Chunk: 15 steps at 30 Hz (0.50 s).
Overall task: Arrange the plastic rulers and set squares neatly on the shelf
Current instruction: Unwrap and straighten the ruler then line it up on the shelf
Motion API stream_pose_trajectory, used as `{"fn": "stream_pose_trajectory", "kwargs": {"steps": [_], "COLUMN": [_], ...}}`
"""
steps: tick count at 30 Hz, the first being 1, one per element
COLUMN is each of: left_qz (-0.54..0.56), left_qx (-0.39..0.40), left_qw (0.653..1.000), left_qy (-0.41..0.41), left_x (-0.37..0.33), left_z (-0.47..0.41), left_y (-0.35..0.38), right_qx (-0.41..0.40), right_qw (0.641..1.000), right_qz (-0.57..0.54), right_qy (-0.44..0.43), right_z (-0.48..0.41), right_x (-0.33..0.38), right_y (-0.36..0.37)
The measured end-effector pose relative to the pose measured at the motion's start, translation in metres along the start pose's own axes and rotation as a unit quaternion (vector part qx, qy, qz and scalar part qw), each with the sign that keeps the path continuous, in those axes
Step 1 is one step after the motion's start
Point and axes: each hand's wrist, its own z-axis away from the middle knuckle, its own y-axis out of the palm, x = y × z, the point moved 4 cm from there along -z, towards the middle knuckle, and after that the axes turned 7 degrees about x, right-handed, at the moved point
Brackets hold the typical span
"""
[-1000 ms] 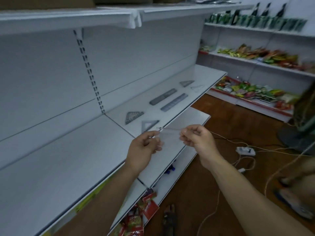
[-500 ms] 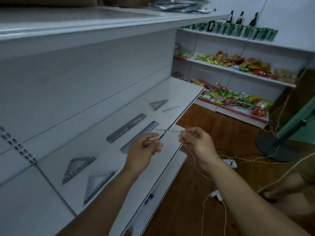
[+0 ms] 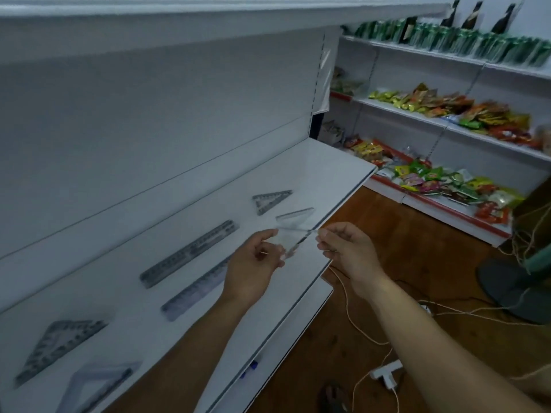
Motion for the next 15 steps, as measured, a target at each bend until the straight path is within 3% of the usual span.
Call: {"fn": "stream_pose_trajectory", "kwargs": {"steps": [4, 9, 15], "left_qz": [-0.084, -0.103, -0.205], "left_qx": [-0.056, -0.16, -0.304], "left_qw": [0.994, 0.982, 0.93], "left_qy": [0.035, 0.024, 0.022], "left_x": [0.0, 0.011, 0.014], "left_z": [-0.03, -0.057, -0.071], "left_y": [0.016, 0.045, 0.071], "right_qx": [0.059, 0.167, 0.312], "right_qw": [0.998, 0.985, 0.927], "right_qz": [0.002, 0.046, 0.188], "right_qy": [-0.003, -0.003, -0.086], "right_z": [-0.058, -0.124, -0.181], "right_x": [0.002, -0.001, -0.003], "right_y": [-0.011, -0.025, -0.044]}}
